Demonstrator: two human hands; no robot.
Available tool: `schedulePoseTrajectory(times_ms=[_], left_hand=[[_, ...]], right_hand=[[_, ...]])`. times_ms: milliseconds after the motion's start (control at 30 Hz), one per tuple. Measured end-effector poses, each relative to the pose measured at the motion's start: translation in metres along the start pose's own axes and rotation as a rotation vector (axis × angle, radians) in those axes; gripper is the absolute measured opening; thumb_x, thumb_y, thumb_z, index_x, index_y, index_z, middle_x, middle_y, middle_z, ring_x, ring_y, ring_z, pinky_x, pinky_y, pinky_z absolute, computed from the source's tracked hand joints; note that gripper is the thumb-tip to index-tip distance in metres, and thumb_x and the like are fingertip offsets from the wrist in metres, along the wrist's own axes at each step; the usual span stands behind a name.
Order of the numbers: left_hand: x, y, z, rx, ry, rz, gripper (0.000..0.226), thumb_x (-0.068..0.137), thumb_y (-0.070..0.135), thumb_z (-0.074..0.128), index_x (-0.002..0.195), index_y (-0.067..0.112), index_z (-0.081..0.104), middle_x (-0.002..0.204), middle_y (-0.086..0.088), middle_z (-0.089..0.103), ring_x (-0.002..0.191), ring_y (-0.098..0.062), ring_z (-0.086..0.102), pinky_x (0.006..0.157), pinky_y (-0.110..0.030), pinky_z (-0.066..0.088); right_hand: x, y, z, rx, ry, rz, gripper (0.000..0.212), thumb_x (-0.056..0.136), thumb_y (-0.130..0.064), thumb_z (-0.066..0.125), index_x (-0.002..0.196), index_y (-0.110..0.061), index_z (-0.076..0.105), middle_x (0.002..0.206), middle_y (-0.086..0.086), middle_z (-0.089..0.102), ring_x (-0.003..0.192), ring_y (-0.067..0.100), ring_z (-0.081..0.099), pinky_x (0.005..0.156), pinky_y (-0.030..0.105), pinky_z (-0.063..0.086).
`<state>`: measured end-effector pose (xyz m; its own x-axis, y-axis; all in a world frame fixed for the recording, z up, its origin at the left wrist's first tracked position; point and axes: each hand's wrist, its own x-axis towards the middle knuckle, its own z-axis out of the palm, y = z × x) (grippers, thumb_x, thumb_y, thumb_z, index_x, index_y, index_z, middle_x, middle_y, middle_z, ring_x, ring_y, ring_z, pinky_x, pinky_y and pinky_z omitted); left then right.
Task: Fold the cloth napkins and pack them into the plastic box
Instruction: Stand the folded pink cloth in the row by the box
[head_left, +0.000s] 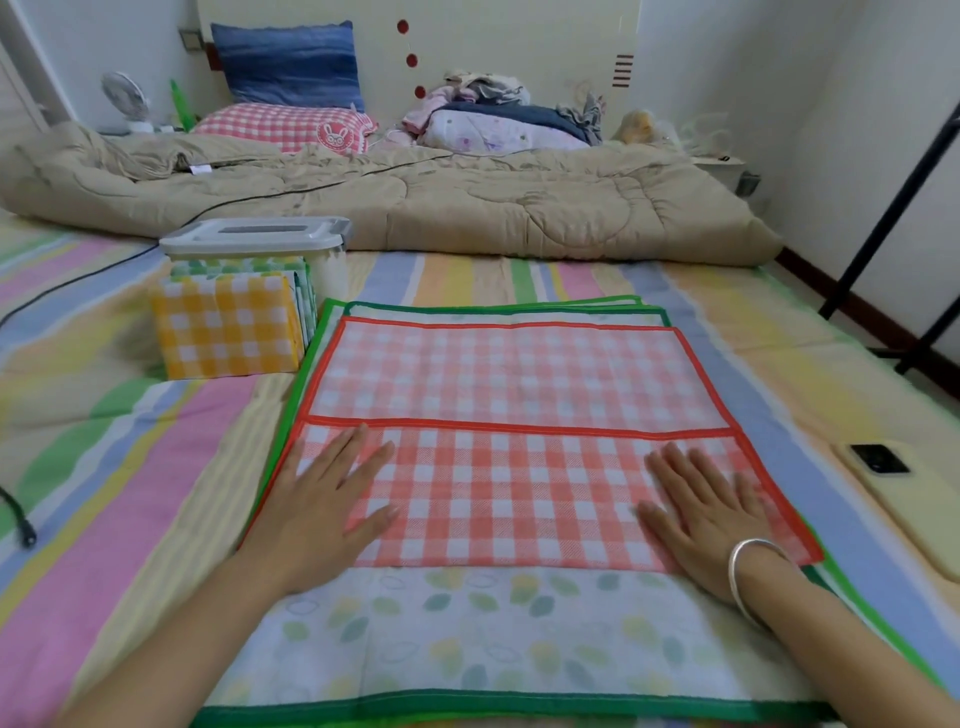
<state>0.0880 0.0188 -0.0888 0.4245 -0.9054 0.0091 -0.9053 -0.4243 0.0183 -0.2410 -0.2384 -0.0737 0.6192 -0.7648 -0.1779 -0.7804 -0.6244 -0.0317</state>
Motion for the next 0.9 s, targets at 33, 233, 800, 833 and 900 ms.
schedulePoseTrajectory(times_ms=[33,233,800,833,900], left_hand=[[0.000,0.001,-0.001,-0.007,-0.013,-0.004,0.086,0.077,0.086,-0.019,0.153,0.047,-0.008,0.163,0.009,-0.022,0.147,-0.004,-0.025,0.120,-0.047,-0.016],[-0.003,0.005,-0.032,-0.062,-0.205,-0.042,0.118,0.047,0.102,-0.014,0.154,0.052,0.000,0.165,0.013,-0.013,0.151,-0.005,-0.011,0.123,-0.044,-0.008],[0.067,0.005,-0.029,-0.081,0.069,0.005,0.086,0.076,0.083,0.015,0.144,0.039,0.046,0.141,0.011,0.047,0.131,-0.014,0.043,0.109,-0.039,0.032],[0.068,0.005,-0.028,-0.080,0.084,-0.002,0.084,0.077,0.082,0.016,0.142,0.039,0.048,0.138,0.011,0.049,0.128,-0.013,0.045,0.108,-0.038,0.033],[0.070,0.004,-0.027,-0.070,0.104,-0.011,0.081,0.078,0.082,0.018,0.139,0.039,0.052,0.132,0.012,0.051,0.123,-0.012,0.048,0.105,-0.037,0.034]], right_hand=[[0.001,0.000,0.000,0.003,-0.002,-0.004,0.110,0.050,-0.088,-0.030,0.150,-0.042,-0.017,0.155,-0.019,-0.025,0.143,0.006,-0.027,0.119,0.044,-0.014],[-0.006,-0.003,-0.012,0.000,-0.034,0.004,0.072,0.091,-0.071,0.018,0.154,-0.040,0.002,0.162,-0.015,-0.006,0.150,0.011,-0.008,0.121,0.045,-0.003],[0.065,-0.022,-0.032,-0.042,0.194,-0.001,0.047,0.095,-0.057,0.038,0.135,-0.034,0.043,0.141,-0.004,0.042,0.132,0.021,0.037,0.118,0.041,0.020],[0.068,-0.022,-0.032,-0.049,0.195,0.007,0.047,0.095,-0.059,0.038,0.134,-0.034,0.044,0.140,-0.004,0.042,0.131,0.021,0.037,0.117,0.040,0.021],[0.073,-0.023,-0.031,-0.042,0.191,0.018,0.048,0.094,-0.061,0.038,0.132,-0.033,0.045,0.138,-0.004,0.043,0.130,0.022,0.038,0.117,0.039,0.021]])
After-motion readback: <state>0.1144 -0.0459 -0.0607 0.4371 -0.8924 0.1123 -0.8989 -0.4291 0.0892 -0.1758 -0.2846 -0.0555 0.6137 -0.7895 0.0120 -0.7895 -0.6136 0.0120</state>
